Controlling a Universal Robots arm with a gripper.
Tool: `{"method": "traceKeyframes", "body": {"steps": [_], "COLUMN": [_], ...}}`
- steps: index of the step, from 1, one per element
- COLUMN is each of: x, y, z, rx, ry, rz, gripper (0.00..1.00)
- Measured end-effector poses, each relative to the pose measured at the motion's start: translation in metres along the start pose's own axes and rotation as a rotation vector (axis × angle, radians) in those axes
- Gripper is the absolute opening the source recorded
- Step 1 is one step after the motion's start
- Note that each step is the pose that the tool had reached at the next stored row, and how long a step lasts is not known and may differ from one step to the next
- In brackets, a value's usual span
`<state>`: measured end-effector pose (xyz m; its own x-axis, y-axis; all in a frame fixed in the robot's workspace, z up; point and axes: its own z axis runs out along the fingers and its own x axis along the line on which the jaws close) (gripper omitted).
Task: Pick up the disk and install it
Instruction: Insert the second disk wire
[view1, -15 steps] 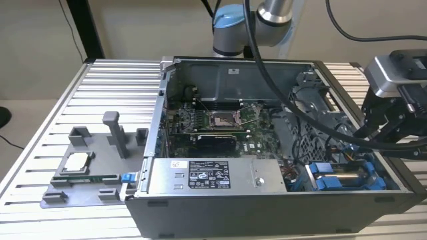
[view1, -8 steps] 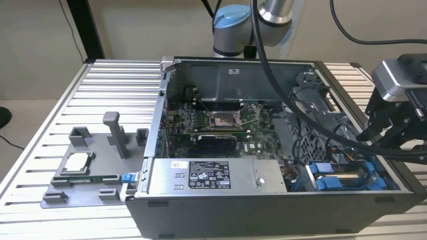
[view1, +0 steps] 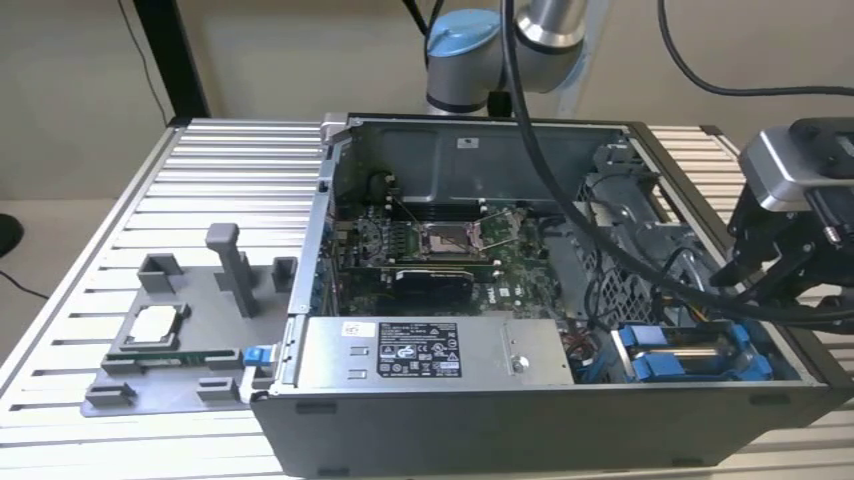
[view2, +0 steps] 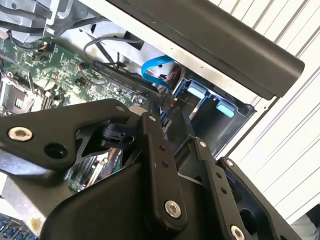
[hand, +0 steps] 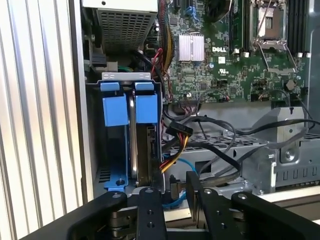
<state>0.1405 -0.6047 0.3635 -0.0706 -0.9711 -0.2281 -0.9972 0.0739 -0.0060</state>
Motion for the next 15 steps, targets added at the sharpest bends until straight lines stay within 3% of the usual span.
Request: {"method": "traceKeyframes", "body": {"steps": [13,14,15], "x": [0.0014,0.0014,0.0014], "y": [0.0000,0.0000,0.0000], "z": [0.0061,0.0061,0.0062], "rx": [0.0018,0.0019,0.0020], "ry": [-0.0089,-0.0093,-0.0097], "rz": [0.011,0.011,0.011], "gripper": [1.00,0.00,0.00]}}
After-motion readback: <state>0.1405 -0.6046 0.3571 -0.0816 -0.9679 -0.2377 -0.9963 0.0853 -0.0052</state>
